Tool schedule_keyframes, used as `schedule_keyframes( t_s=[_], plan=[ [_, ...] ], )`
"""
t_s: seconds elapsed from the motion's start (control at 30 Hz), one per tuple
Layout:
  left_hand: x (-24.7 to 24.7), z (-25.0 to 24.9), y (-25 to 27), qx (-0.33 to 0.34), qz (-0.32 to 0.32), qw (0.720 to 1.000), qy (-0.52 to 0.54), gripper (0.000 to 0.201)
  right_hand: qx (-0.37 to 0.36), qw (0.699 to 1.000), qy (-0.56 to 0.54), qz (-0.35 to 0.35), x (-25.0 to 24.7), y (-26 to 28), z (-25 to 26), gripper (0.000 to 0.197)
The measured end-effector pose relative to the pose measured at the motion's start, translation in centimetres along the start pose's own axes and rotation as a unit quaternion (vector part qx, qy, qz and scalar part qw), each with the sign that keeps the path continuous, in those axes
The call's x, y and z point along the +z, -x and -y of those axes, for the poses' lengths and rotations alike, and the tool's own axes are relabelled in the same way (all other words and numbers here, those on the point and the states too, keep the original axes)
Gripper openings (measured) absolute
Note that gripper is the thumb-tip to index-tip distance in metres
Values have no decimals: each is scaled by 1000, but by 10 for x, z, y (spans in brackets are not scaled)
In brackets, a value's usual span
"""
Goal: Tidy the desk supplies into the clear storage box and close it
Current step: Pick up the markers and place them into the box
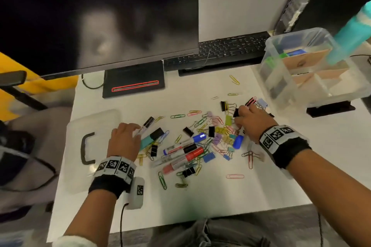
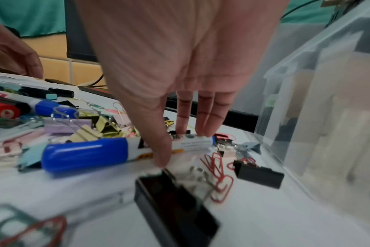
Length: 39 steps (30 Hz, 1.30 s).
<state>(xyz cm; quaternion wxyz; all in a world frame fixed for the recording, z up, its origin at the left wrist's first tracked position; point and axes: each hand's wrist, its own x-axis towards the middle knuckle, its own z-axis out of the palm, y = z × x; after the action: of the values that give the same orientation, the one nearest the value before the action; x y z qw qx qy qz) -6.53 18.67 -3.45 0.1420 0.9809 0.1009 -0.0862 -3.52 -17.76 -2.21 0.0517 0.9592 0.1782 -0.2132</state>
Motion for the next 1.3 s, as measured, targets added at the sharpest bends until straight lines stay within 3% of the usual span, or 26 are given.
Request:
schedule_keyframes(
  t_s=[0.17,0.27,0.37,0.47,0.57,0.67,0.83,1.0,1.13,1.23,1.3],
  plan=[
    [0,11,-19,5,70,997,-45,32,70,994,-3,-84,-10,1,9,41],
    [-1,11,-29,7,96,994,-49,28,107,983,-75,-132,-16,3,22,35],
    [-4,8,-36,7,101,995,-22,24,98,961,-225,-127,-25,4,49,25],
    [-11,4,-30,11,50,995,82,23,56,954,-284,-79,-28,5,85,23],
    [-15,8,-20,36,35,992,115,20,-15,970,-241,-29,-20,-5,117,30],
    [-5,14,-15,82,96,987,97,23,-60,985,-163,-1,-8,-26,136,35],
    [13,8,-21,102,127,986,39,33,-84,993,-83,-15,0,-43,142,38],
    [15,-2,-32,109,138,984,-9,35,-81,990,-103,-55,-10,-40,137,36],
    [5,-15,-34,88,132,987,-29,33,-40,962,-242,-121,-47,-23,120,29],
    [-12,-37,-36,99,82,992,8,28,-25,919,-341,-197,-82,-11,94,41],
    [-26,-57,-37,122,41,991,31,23,10,894,-359,-269,-101,-2,66,37]
  ],
)
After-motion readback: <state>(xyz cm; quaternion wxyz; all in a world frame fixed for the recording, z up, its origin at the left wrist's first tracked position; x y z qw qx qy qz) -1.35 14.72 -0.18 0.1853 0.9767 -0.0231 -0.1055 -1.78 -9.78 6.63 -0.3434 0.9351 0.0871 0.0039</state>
